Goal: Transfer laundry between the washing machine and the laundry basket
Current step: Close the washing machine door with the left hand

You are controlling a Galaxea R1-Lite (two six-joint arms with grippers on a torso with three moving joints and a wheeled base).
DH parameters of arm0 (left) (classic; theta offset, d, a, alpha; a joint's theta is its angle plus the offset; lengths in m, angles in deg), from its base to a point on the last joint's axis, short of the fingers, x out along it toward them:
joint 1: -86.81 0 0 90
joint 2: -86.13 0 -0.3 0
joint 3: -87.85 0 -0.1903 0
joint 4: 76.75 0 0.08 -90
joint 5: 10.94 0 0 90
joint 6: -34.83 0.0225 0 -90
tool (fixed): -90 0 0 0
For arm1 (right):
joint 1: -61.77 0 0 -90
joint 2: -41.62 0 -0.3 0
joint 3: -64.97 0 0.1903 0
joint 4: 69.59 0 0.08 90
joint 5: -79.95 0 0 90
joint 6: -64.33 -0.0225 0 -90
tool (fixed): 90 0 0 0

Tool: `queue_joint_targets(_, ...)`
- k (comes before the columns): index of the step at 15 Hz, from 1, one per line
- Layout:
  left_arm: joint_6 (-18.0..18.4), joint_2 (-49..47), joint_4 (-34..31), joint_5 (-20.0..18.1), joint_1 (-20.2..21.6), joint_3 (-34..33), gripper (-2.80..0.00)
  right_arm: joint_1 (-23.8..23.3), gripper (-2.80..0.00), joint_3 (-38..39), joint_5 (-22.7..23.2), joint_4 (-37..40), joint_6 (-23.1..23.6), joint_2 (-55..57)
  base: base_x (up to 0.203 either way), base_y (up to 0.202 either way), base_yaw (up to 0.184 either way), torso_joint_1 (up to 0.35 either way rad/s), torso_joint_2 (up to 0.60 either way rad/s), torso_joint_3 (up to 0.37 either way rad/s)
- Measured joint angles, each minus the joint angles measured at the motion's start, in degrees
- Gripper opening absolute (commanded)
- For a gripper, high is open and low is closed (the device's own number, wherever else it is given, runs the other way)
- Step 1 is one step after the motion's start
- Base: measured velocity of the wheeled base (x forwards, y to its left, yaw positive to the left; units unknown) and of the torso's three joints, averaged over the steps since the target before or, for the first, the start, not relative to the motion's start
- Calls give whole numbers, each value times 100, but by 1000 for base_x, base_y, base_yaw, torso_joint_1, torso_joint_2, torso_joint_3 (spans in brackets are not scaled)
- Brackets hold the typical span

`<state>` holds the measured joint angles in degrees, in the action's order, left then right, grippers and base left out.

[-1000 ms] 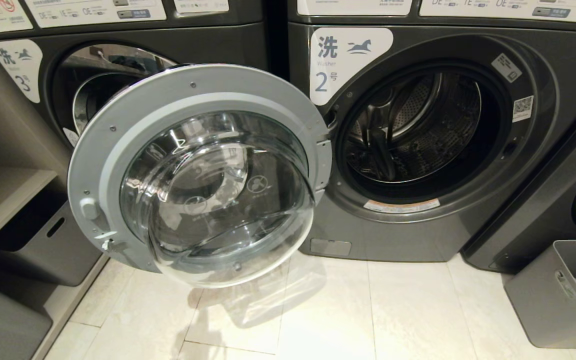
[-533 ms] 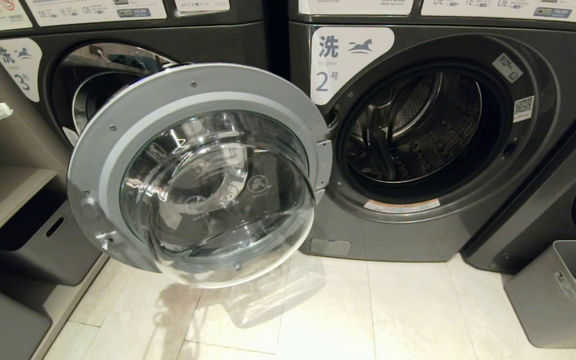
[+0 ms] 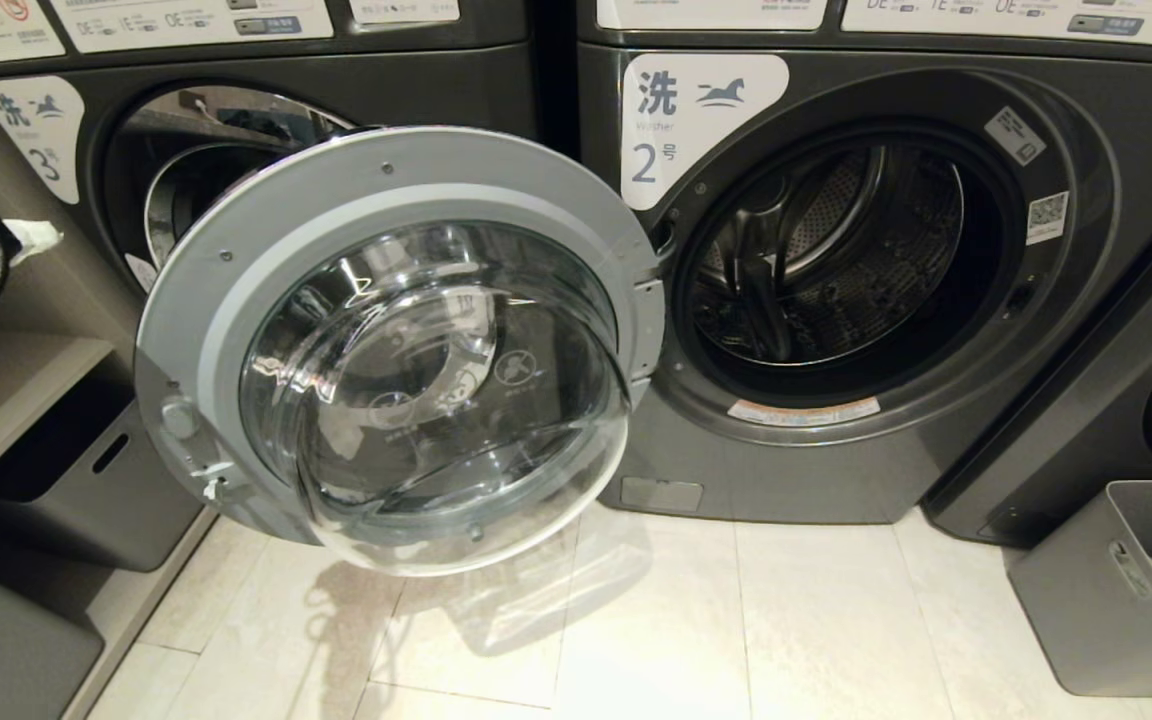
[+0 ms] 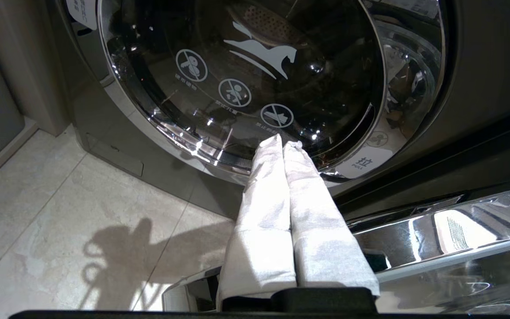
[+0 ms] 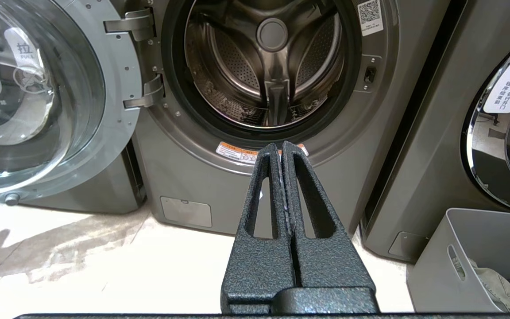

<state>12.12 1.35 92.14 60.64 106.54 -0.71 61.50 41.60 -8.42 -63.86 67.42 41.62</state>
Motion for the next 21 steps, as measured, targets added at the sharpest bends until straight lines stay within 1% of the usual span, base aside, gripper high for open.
queue_joint_targets(2,-19,-27,2,-88,-7,-43,-280,0,-280,0,0,0,-3,0,0,0,0,0,0,0)
queue_joint_targets(5,-42,-22,-4,-590,-7,-262,-280,0,-280,0,6,-2,-49,0,0,0,0,0,0,0)
queue_joint_targets(9,-60,4,-13,-998,-13,-492,-280,0,-280,0,1,-5,-119,0,0,0,0,0,0,0)
queue_joint_targets(15,-79,-55,-28,-1039,-40,-553,-280,0,-280,0,0,-7,-119,0,0,0,0,0,1,4)
queue_joint_targets(21,-60,-9,-15,-1071,-193,-649,-280,0,-280,0,0,-9,-119,0,0,0,0,0,0,0)
